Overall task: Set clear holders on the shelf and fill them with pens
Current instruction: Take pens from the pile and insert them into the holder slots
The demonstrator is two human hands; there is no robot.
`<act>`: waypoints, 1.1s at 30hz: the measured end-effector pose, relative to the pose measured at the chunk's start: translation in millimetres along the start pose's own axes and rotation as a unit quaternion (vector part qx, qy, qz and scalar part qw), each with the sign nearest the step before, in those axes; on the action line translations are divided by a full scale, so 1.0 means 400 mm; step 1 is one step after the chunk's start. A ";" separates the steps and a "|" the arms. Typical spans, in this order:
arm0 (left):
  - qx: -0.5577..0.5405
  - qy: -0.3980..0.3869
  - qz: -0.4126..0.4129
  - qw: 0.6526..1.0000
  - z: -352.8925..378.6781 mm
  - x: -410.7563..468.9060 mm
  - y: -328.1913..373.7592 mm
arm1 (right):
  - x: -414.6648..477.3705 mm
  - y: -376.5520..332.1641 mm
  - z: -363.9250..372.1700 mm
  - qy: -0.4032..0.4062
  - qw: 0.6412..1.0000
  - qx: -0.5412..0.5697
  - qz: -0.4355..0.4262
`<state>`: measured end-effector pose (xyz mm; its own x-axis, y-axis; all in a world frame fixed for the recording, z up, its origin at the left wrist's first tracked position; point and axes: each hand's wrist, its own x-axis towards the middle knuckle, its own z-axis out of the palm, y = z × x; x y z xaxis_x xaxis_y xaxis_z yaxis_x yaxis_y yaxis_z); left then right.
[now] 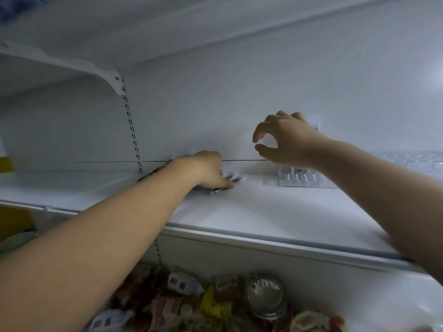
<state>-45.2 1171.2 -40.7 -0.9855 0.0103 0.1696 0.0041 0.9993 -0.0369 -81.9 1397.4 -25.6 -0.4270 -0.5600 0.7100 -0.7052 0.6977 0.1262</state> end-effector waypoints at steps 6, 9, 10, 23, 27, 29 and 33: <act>0.002 -0.021 -0.004 1.000 -0.014 0.010 0.013 | -0.006 0.021 -0.009 -0.006 1.000 0.000 0.021; 0.020 -0.018 0.003 1.000 -0.019 0.009 0.019 | -0.008 0.021 -0.006 -0.012 1.000 0.003 0.020; 0.026 -0.017 0.003 1.000 -0.020 0.008 0.022 | -0.008 0.021 -0.005 -0.014 1.000 0.004 0.018; -0.055 -0.059 -0.022 0.996 -0.006 0.003 0.037 | -0.011 0.039 -0.011 -0.038 0.998 0.025 0.043; -0.062 -0.078 -0.009 0.995 -0.004 0.007 0.037 | -0.011 0.039 -0.012 -0.043 0.997 0.039 0.051; -0.026 -0.060 0.011 0.998 0.004 0.007 0.044 | -0.008 0.039 -0.016 -0.038 0.997 0.044 0.053; 0.061 -0.027 0.051 0.996 0.035 0.006 0.063 | -0.005 0.044 -0.035 -0.016 0.996 0.061 0.060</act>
<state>-49.8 1195.8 -54.9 -0.9888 0.1057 0.1058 0.0865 0.9814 -0.1713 -85.7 1417.0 -15.0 -0.5283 -0.4913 0.6924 -0.7111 0.7016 -0.0448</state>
